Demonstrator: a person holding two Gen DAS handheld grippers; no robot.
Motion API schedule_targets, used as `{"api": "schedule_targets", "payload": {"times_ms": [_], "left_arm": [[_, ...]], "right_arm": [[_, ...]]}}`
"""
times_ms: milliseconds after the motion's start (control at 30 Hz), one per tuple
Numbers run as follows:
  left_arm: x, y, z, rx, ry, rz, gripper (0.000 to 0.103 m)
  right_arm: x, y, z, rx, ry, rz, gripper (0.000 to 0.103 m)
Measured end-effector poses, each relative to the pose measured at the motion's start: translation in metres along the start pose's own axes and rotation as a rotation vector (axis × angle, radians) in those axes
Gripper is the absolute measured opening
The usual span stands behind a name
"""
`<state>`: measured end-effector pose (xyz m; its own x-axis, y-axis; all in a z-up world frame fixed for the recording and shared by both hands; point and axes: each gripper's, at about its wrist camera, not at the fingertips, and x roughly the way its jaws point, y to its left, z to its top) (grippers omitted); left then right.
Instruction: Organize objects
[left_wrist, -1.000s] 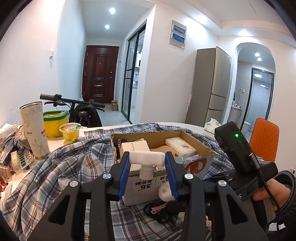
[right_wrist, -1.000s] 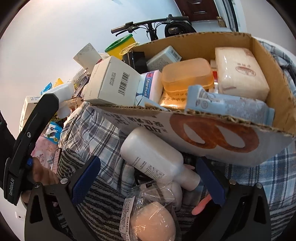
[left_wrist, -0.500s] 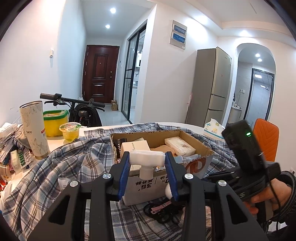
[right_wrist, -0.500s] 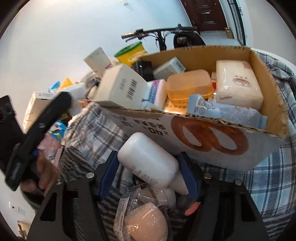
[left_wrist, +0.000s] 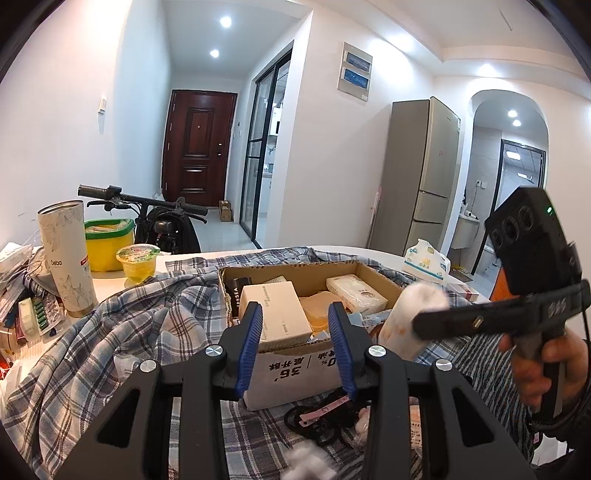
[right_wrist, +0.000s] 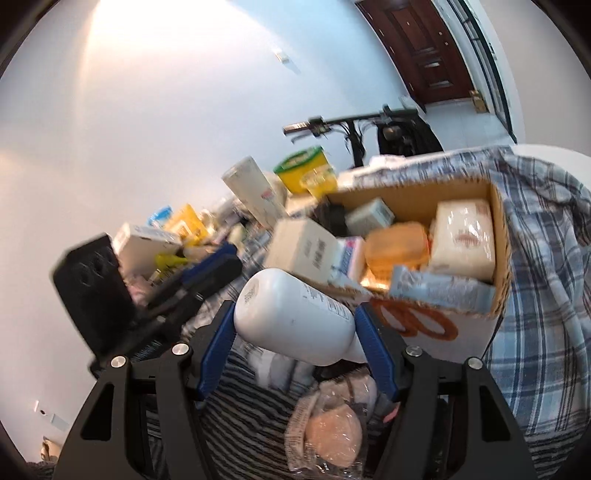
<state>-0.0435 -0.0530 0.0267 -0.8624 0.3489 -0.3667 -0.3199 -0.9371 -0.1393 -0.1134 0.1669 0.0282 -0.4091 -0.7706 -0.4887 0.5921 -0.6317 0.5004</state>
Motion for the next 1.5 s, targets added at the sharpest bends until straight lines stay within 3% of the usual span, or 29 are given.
{"api": "schedule_targets", "payload": {"times_ms": [167, 233, 400, 533, 600, 767, 867, 1000, 1233, 1267, 1500], "left_arm": [[-0.006, 0.014, 0.002, -0.071, 0.007, -0.042, 0.039], [-0.002, 0.019, -0.001, -0.096, 0.060, -0.096, 0.039], [0.012, 0.022, -0.010, -0.116, 0.220, -0.141, 0.040], [0.017, 0.002, -0.022, -0.028, 0.303, -0.142, 0.040], [0.020, -0.003, -0.029, 0.006, 0.351, -0.097, 0.046], [0.029, 0.009, -0.041, -0.015, 0.514, -0.062, 0.046], [0.044, 0.005, -0.058, 0.035, 0.611, -0.023, 0.046], [0.044, -0.014, -0.063, 0.121, 0.608, -0.031, 0.046], [0.056, -0.014, -0.073, 0.104, 0.662, -0.047, 0.046], [0.057, -0.015, -0.073, 0.105, 0.656, -0.046, 0.041], [0.040, -0.015, -0.064, 0.153, 0.554, -0.011, 0.041]], "right_arm": [[-0.020, 0.016, 0.023, -0.090, -0.094, -0.023, 0.064], [-0.026, 0.022, 0.035, -0.145, -0.152, -0.057, 0.064], [-0.022, 0.013, 0.070, -0.224, -0.270, -0.127, 0.064], [-0.009, -0.004, 0.071, -0.258, -0.334, -0.168, 0.064], [-0.001, -0.015, 0.065, -0.244, -0.320, -0.174, 0.064], [0.012, -0.035, 0.058, -0.216, -0.252, -0.160, 0.064], [0.010, -0.032, 0.056, -0.230, -0.255, -0.150, 0.064], [0.004, -0.030, 0.055, -0.228, -0.271, -0.123, 0.064], [0.003, -0.035, 0.054, -0.208, -0.275, -0.125, 0.064], [0.004, -0.035, 0.054, -0.207, -0.273, -0.125, 0.064], [0.003, -0.041, 0.055, -0.188, -0.279, -0.124, 0.064]]}}
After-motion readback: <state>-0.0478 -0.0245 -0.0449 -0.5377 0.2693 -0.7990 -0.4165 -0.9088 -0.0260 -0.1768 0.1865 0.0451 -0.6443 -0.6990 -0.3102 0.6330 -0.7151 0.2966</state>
